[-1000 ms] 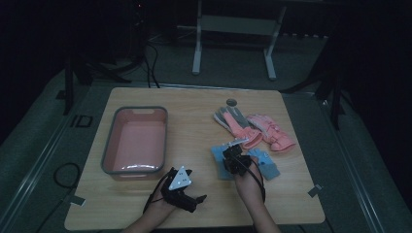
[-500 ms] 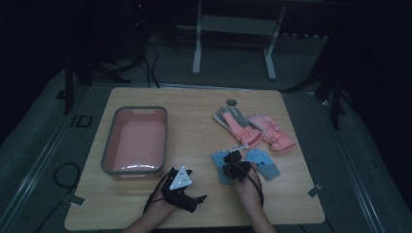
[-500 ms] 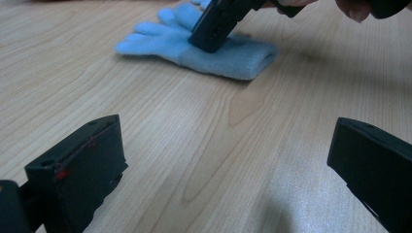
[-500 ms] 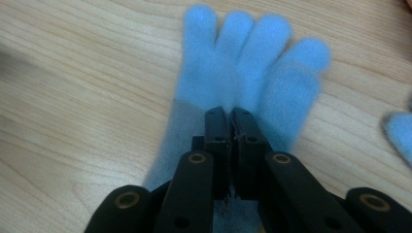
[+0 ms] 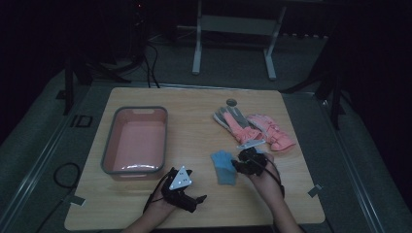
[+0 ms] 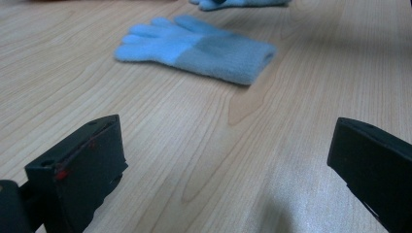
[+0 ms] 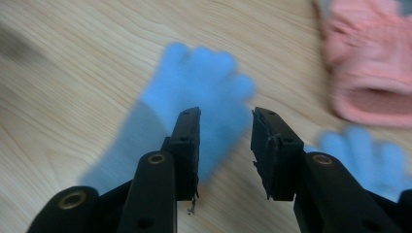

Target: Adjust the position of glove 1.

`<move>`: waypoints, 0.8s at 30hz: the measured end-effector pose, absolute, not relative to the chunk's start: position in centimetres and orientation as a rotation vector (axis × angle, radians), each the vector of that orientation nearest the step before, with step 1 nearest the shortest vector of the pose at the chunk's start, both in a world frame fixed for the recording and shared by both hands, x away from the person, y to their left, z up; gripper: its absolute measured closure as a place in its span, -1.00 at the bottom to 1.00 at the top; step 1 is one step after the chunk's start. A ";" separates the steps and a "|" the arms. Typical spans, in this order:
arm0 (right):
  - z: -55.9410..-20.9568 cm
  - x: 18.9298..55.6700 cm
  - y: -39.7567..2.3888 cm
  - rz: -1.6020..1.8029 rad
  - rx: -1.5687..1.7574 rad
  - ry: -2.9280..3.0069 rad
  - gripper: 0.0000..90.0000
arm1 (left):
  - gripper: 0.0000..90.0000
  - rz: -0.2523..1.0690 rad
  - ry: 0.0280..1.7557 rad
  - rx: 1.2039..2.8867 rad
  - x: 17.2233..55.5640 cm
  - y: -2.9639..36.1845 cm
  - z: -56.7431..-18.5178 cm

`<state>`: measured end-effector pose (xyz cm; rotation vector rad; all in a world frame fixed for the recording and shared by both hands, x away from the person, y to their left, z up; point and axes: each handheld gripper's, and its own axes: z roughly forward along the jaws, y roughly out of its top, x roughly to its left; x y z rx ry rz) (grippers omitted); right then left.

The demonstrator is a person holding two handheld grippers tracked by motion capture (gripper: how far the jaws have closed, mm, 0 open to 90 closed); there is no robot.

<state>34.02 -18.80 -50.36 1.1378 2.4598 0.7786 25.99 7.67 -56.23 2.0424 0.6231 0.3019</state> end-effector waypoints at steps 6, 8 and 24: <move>-49.3 34.9 -23.3 0.770 1.034 2.507 0.33 | -0.99 0.293 0.628 2.048 26.1 7.6 -56.2; -49.2 35.5 -25.2 0.748 0.980 2.539 0.33 | -0.99 0.304 0.631 2.046 26.0 7.6 -56.2; -50.3 38.6 -29.8 0.620 0.980 2.641 0.39 | -0.99 0.317 0.637 2.058 26.0 7.5 -56.2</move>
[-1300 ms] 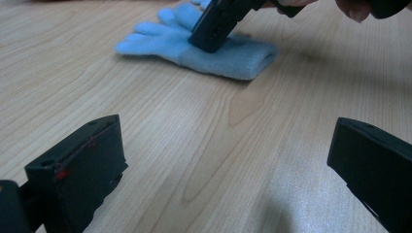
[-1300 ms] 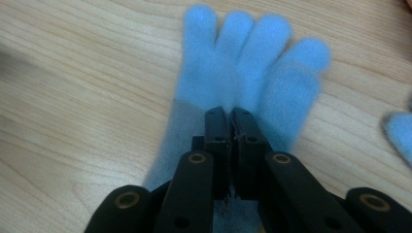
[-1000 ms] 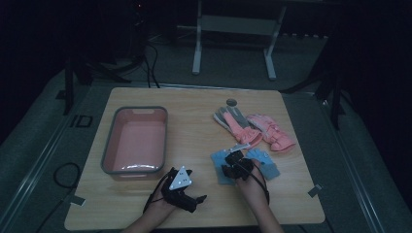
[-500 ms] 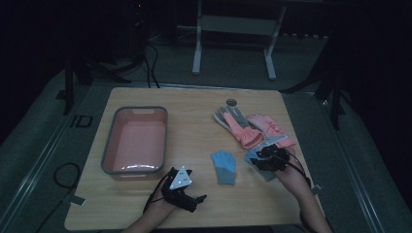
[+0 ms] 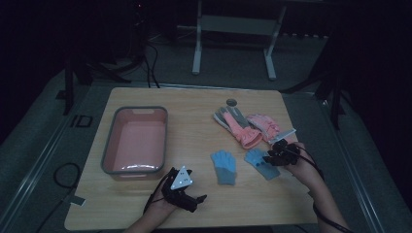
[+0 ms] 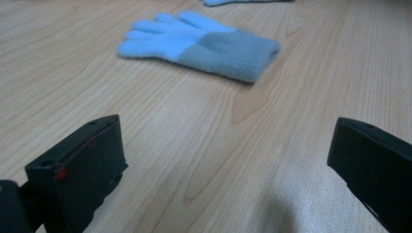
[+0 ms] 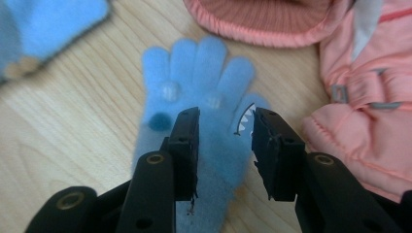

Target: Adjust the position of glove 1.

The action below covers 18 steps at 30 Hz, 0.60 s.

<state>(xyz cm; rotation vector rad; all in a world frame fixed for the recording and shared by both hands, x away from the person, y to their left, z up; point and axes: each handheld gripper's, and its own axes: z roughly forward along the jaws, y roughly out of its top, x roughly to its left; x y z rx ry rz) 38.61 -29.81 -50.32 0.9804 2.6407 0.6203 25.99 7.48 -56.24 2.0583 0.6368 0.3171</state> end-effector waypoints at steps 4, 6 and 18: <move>-51.6 38.6 -29.5 0.654 0.990 2.672 0.39 | -0.99 0.317 0.637 2.057 26.0 7.5 -56.2; -51.9 38.6 -29.5 0.656 0.994 2.674 0.40 | -0.99 0.317 0.637 2.058 26.0 7.5 -56.2; -52.6 37.0 -28.5 0.652 1.166 2.552 0.90 | -0.99 0.322 0.636 2.062 25.9 7.4 -56.2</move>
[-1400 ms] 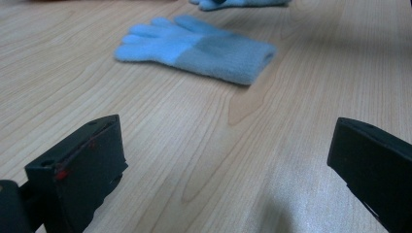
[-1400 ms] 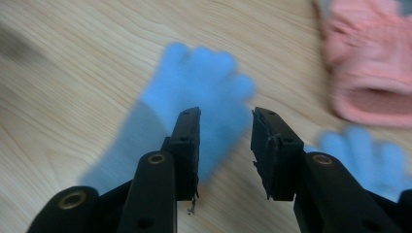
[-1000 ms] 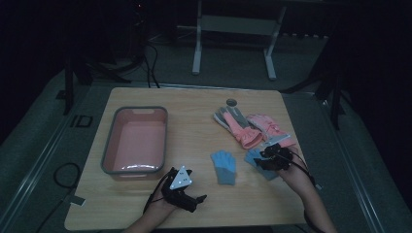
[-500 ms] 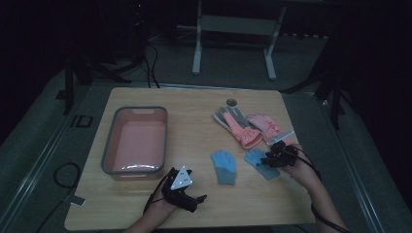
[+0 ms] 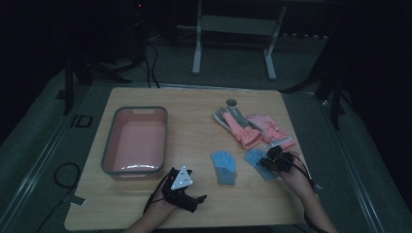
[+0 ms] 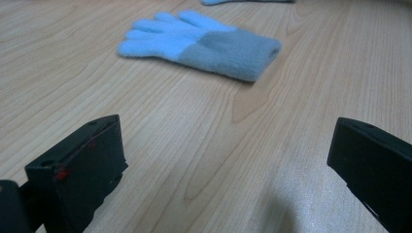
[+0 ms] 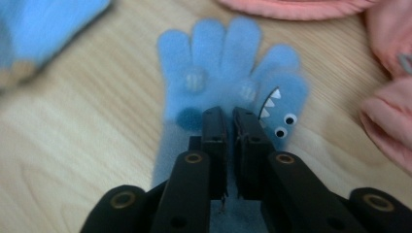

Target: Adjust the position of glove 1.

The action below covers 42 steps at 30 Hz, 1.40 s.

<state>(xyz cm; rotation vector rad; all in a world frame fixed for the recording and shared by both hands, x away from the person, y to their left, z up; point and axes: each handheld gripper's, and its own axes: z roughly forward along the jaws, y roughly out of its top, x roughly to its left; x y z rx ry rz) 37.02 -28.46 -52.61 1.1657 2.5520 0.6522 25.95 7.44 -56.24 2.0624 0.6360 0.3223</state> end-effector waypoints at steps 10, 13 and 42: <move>-49.2 32.9 -27.6 0.725 1.527 2.251 0.92 | -0.99 0.325 0.636 2.065 25.9 7.4 -56.2; -48.8 32.1 -27.5 0.784 1.593 2.190 0.92 | -0.99 0.325 0.635 2.064 25.9 7.4 -56.2; -52.5 32.7 -28.2 0.732 1.578 2.262 0.55 | -0.99 0.317 0.631 2.071 25.9 7.4 -56.3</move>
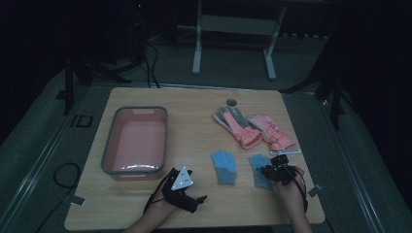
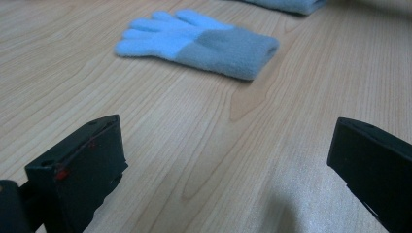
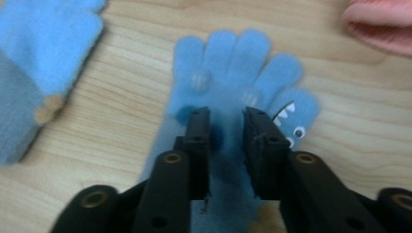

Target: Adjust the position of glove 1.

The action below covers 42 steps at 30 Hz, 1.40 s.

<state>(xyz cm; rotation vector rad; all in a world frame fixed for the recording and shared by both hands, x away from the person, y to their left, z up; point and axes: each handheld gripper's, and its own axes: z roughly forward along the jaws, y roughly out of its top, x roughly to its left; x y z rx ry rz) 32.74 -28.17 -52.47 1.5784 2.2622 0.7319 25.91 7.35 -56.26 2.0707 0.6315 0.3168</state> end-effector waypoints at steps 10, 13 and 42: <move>-50.9 32.9 -29.6 0.770 1.178 2.499 0.43 | -0.99 0.304 0.636 2.070 26.1 7.4 -56.3; -51.2 32.9 -29.6 0.763 1.154 2.524 0.39 | -0.99 0.303 0.634 2.073 26.1 7.4 -56.3; -45.6 32.2 -24.7 0.917 1.067 2.427 0.92 | -0.99 0.305 0.628 2.082 26.1 7.3 -56.3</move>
